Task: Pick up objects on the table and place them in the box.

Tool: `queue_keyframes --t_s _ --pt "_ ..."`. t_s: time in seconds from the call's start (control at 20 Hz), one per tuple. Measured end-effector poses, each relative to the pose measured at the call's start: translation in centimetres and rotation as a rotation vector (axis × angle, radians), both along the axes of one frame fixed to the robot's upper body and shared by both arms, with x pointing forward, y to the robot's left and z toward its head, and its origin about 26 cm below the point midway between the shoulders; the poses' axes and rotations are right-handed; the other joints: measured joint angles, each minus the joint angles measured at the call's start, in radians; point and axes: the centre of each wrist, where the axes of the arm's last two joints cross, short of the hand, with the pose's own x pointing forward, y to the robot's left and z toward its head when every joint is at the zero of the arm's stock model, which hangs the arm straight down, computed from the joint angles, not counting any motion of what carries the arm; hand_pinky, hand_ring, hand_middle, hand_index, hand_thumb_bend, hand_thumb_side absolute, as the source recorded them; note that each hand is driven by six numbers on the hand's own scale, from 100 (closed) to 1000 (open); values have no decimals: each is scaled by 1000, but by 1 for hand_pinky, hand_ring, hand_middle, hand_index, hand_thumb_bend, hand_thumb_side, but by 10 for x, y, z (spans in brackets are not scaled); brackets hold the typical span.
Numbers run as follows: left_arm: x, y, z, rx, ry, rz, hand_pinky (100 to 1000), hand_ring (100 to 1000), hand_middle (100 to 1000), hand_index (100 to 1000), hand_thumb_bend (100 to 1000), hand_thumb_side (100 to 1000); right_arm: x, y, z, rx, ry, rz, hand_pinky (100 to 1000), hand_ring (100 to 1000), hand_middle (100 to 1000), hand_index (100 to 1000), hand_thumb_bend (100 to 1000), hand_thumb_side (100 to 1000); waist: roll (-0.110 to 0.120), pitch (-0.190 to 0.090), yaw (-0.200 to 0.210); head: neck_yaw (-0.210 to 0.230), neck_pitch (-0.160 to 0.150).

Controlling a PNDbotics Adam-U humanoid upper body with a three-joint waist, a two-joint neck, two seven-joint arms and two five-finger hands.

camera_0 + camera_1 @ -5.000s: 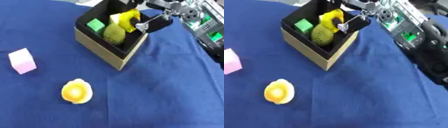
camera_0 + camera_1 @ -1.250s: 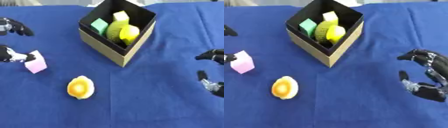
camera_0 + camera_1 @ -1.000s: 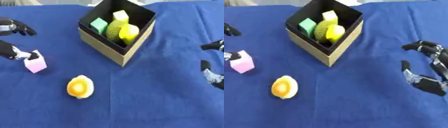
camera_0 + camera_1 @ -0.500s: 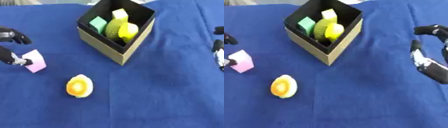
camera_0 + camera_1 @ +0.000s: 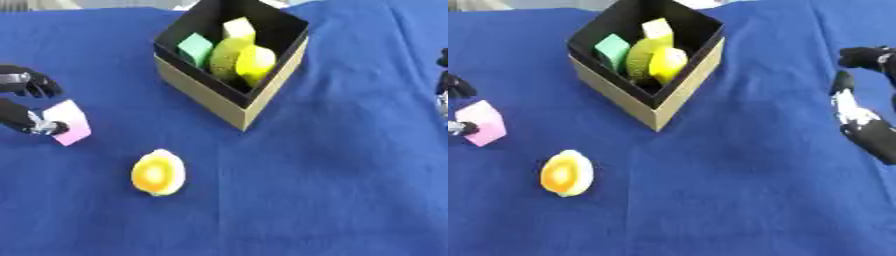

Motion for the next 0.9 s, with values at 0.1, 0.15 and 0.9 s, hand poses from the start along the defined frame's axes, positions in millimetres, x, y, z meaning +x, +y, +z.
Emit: queue_keyframes --t_s 0.1,0.15,0.9 --pt "3 1 -6 1 7 11 898 865 804 890 458 437 0 0 0 10 -5 -3 823 734 646 777 100 616 0 0 -1 1 -1" --pt "5 1 -9 1 12 15 896 862 802 888 457 432 0 0 1 15 -8 -2 822 733 645 777 100 618 0 0 -2 1 -1" --pt "-16 -15 19 -4 -91 -89 836 768 709 802 100 199 0 -1 -2 64 -25 -19 823 727 640 773 100 627 0 4 -2 2 -1"
